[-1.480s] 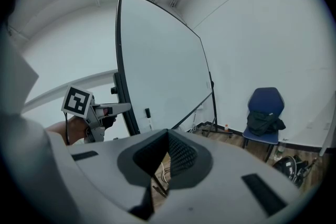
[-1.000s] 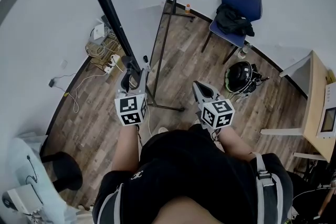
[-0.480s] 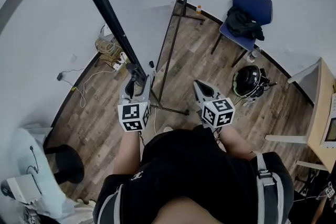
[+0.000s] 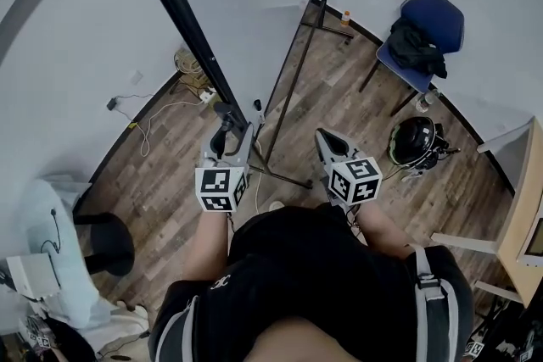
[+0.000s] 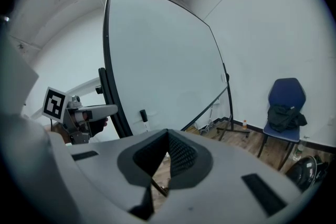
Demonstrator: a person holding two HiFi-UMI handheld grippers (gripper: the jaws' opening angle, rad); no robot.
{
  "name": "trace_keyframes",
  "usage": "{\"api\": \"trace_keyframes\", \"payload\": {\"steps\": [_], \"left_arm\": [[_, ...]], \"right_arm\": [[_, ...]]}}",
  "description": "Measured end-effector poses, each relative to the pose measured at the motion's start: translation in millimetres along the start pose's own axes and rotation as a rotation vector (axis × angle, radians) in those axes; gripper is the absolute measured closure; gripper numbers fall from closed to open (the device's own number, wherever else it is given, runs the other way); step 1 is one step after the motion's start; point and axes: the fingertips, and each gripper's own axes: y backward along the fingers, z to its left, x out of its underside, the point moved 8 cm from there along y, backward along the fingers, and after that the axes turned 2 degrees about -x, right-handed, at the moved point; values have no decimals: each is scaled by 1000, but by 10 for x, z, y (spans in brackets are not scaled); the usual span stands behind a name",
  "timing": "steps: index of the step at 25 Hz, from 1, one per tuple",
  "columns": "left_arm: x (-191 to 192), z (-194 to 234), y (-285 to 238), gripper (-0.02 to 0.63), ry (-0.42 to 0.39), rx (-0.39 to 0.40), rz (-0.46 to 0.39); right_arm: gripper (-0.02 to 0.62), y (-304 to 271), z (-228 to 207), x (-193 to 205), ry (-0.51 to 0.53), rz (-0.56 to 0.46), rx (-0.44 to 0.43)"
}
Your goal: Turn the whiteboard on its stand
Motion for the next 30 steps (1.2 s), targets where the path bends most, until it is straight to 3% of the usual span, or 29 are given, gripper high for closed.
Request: {"api": "trace_keyframes", "payload": {"steps": [24, 30], "left_arm": [[108, 55, 343, 411, 44, -31, 19], [158, 33, 436, 428, 18, -56, 16]], "right_arm": [[597, -231, 249, 31, 27, 32, -101], [597, -266, 358, 9, 49, 32, -143]]}}
